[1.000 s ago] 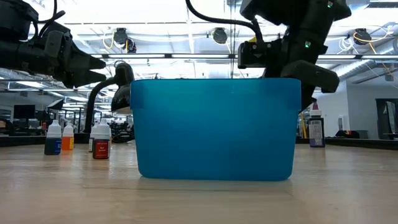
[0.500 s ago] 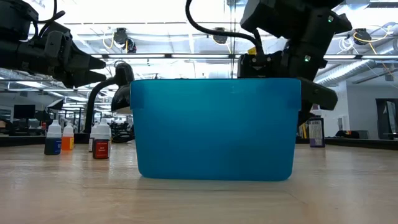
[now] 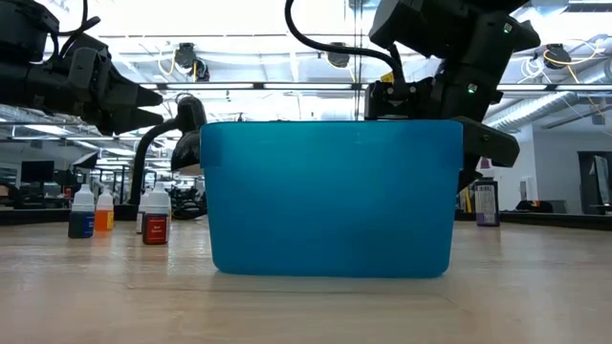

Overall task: Pick & Place food coloring
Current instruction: Put the green small food coloring bottle into the blue bin

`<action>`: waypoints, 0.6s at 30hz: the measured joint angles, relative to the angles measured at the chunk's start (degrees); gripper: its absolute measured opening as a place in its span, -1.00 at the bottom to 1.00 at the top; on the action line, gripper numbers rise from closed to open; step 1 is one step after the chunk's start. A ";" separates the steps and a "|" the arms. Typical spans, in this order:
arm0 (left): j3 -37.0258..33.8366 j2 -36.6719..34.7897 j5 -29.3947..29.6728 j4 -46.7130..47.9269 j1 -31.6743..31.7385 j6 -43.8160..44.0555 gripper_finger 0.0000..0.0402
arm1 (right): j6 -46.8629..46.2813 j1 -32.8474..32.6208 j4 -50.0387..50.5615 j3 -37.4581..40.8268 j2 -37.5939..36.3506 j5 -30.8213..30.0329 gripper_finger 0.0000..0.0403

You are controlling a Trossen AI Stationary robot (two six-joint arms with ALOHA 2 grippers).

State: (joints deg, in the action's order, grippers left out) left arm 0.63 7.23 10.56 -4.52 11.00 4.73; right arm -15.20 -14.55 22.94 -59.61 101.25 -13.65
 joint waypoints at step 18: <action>-0.01 -0.01 -0.02 0.01 0.00 0.00 0.94 | 0.90 -0.96 3.62 -1.60 -1.47 1.96 -0.72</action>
State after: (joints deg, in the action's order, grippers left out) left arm 0.63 7.22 10.55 -4.51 11.00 4.73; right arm -14.30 -15.51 26.56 -61.22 99.78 -11.69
